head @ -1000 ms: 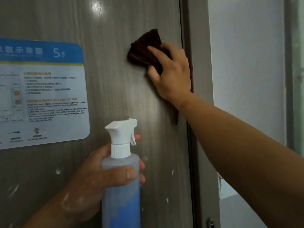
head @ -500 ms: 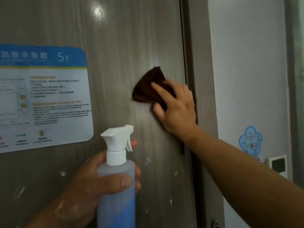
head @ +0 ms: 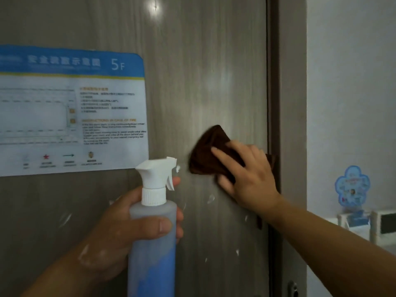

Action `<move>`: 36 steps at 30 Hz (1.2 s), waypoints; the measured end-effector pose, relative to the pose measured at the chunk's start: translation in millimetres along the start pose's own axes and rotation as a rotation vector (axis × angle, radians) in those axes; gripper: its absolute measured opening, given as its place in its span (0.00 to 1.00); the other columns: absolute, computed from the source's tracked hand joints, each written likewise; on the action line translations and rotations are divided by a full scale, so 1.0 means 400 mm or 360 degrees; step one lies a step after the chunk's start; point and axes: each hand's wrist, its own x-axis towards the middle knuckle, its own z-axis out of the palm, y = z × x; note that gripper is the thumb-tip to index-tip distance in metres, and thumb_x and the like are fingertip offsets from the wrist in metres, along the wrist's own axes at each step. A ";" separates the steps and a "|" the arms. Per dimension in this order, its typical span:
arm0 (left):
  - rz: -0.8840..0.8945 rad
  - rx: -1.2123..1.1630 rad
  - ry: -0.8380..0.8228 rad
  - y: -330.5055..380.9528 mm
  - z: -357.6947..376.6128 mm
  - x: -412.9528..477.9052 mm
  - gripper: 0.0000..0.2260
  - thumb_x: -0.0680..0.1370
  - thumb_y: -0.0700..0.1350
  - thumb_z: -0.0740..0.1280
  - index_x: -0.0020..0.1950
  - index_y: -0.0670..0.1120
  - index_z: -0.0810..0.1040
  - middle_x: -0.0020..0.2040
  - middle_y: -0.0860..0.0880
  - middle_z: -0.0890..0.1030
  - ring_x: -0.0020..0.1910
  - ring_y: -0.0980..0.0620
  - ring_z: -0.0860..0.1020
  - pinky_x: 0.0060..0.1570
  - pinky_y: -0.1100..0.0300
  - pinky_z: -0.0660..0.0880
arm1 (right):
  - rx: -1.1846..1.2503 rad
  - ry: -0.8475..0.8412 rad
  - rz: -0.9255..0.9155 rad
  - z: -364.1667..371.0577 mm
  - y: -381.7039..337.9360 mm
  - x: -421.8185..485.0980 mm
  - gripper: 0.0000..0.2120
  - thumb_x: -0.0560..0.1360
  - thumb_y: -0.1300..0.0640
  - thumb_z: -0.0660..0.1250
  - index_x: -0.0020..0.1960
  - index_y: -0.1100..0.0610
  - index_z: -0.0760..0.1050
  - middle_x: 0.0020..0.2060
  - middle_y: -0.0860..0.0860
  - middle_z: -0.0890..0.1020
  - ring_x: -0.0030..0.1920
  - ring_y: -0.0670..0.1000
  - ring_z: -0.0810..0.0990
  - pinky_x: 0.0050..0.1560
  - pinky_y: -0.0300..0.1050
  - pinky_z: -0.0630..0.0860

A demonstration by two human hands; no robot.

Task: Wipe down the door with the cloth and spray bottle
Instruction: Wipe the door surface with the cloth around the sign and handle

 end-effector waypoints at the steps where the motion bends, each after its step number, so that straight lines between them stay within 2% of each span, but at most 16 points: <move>1: -0.0005 0.0005 0.0011 0.003 -0.002 -0.002 0.41 0.50 0.46 0.84 0.62 0.47 0.79 0.44 0.34 0.81 0.38 0.37 0.80 0.40 0.47 0.79 | -0.0004 0.0004 -0.0036 -0.001 0.011 0.022 0.24 0.75 0.51 0.71 0.70 0.55 0.78 0.61 0.61 0.78 0.53 0.61 0.77 0.51 0.58 0.74; 3: -0.0004 0.0008 0.0053 0.010 -0.008 -0.002 0.41 0.50 0.47 0.84 0.62 0.45 0.78 0.43 0.34 0.81 0.38 0.37 0.80 0.39 0.48 0.79 | -0.0012 0.0084 0.0030 0.005 0.044 0.113 0.24 0.76 0.50 0.70 0.71 0.54 0.77 0.63 0.61 0.78 0.56 0.63 0.77 0.56 0.58 0.73; 6: 0.0018 -0.0007 0.0108 0.015 -0.012 -0.002 0.40 0.50 0.47 0.84 0.61 0.46 0.79 0.42 0.36 0.81 0.36 0.39 0.81 0.36 0.50 0.79 | -0.0042 0.0262 0.0340 0.004 0.103 0.299 0.25 0.77 0.47 0.66 0.72 0.51 0.75 0.67 0.59 0.75 0.63 0.62 0.74 0.65 0.55 0.69; 9: 0.0023 0.0001 0.0110 0.010 -0.017 -0.005 0.38 0.52 0.46 0.83 0.61 0.45 0.79 0.42 0.37 0.82 0.37 0.40 0.81 0.36 0.51 0.79 | -0.0028 0.0278 0.0552 0.002 0.126 0.403 0.26 0.78 0.45 0.62 0.75 0.49 0.72 0.72 0.56 0.71 0.69 0.59 0.70 0.70 0.50 0.64; 13: 0.0003 -0.0029 0.0148 -0.018 -0.022 -0.016 0.37 0.53 0.45 0.83 0.61 0.44 0.78 0.42 0.37 0.81 0.36 0.39 0.80 0.36 0.50 0.78 | -0.0005 0.0268 0.0460 0.016 0.066 0.311 0.25 0.78 0.47 0.64 0.74 0.51 0.74 0.69 0.57 0.74 0.65 0.59 0.72 0.66 0.49 0.67; 18: 0.0011 0.0050 0.0218 -0.040 -0.018 -0.039 0.31 0.54 0.42 0.79 0.57 0.45 0.80 0.41 0.36 0.81 0.38 0.37 0.80 0.39 0.48 0.77 | 0.0009 0.0148 0.0086 0.026 -0.018 0.093 0.23 0.78 0.51 0.68 0.71 0.56 0.77 0.63 0.61 0.77 0.55 0.62 0.76 0.55 0.56 0.73; 20: 0.0016 0.0088 0.0225 -0.032 -0.021 -0.049 0.33 0.52 0.45 0.82 0.56 0.45 0.81 0.42 0.36 0.81 0.38 0.37 0.80 0.39 0.47 0.77 | -0.0007 0.0099 -0.0032 0.020 0.006 0.094 0.22 0.78 0.51 0.69 0.71 0.56 0.77 0.62 0.61 0.78 0.54 0.63 0.77 0.53 0.57 0.73; 21: 0.0012 0.0104 0.0219 -0.026 -0.023 -0.052 0.34 0.51 0.48 0.83 0.56 0.46 0.81 0.42 0.36 0.82 0.38 0.37 0.81 0.39 0.48 0.77 | -0.0014 0.0100 -0.0038 0.019 0.028 0.123 0.23 0.78 0.50 0.68 0.71 0.55 0.77 0.63 0.61 0.78 0.55 0.63 0.77 0.55 0.57 0.73; 25: -0.0004 0.0130 0.0164 -0.008 -0.033 -0.057 0.37 0.51 0.52 0.84 0.58 0.47 0.80 0.43 0.37 0.82 0.38 0.38 0.81 0.39 0.50 0.78 | -0.0053 0.0258 0.0325 0.009 0.107 0.333 0.25 0.78 0.46 0.64 0.74 0.50 0.73 0.69 0.59 0.74 0.65 0.62 0.73 0.68 0.51 0.66; 27: -0.0005 0.0116 0.0138 -0.007 -0.035 -0.063 0.39 0.51 0.52 0.84 0.61 0.48 0.79 0.43 0.37 0.82 0.38 0.38 0.81 0.39 0.50 0.78 | -0.0032 0.0278 0.0494 0.003 0.115 0.414 0.25 0.79 0.45 0.61 0.76 0.49 0.71 0.71 0.56 0.71 0.69 0.59 0.70 0.69 0.46 0.62; 29: -0.0011 0.0103 0.0134 -0.007 -0.039 -0.069 0.40 0.52 0.52 0.84 0.62 0.49 0.79 0.44 0.37 0.82 0.38 0.38 0.81 0.40 0.50 0.78 | -0.0015 0.0281 0.0537 0.008 0.098 0.431 0.26 0.80 0.45 0.60 0.76 0.49 0.71 0.71 0.56 0.71 0.69 0.58 0.69 0.68 0.43 0.61; 32: 0.0006 0.0075 0.0145 -0.013 -0.038 -0.070 0.40 0.52 0.50 0.84 0.62 0.49 0.79 0.44 0.36 0.82 0.38 0.38 0.81 0.38 0.50 0.78 | 0.0011 0.0202 0.0269 0.026 0.023 0.324 0.25 0.78 0.47 0.65 0.74 0.52 0.73 0.69 0.59 0.73 0.64 0.61 0.73 0.67 0.51 0.67; 34: 0.0014 0.0062 0.0147 -0.016 -0.034 -0.070 0.39 0.52 0.49 0.83 0.62 0.48 0.79 0.44 0.36 0.81 0.38 0.37 0.80 0.38 0.50 0.78 | 0.0025 0.0097 -0.0015 0.034 -0.023 0.203 0.25 0.77 0.49 0.69 0.73 0.54 0.75 0.66 0.60 0.75 0.59 0.62 0.75 0.60 0.55 0.71; 36: 0.0021 0.0061 0.0137 -0.016 -0.031 -0.070 0.37 0.54 0.46 0.82 0.62 0.48 0.79 0.44 0.35 0.81 0.37 0.37 0.80 0.38 0.49 0.78 | 0.0020 -0.0019 -0.0233 0.031 -0.048 0.096 0.24 0.77 0.50 0.70 0.72 0.54 0.76 0.64 0.60 0.77 0.55 0.61 0.76 0.54 0.55 0.71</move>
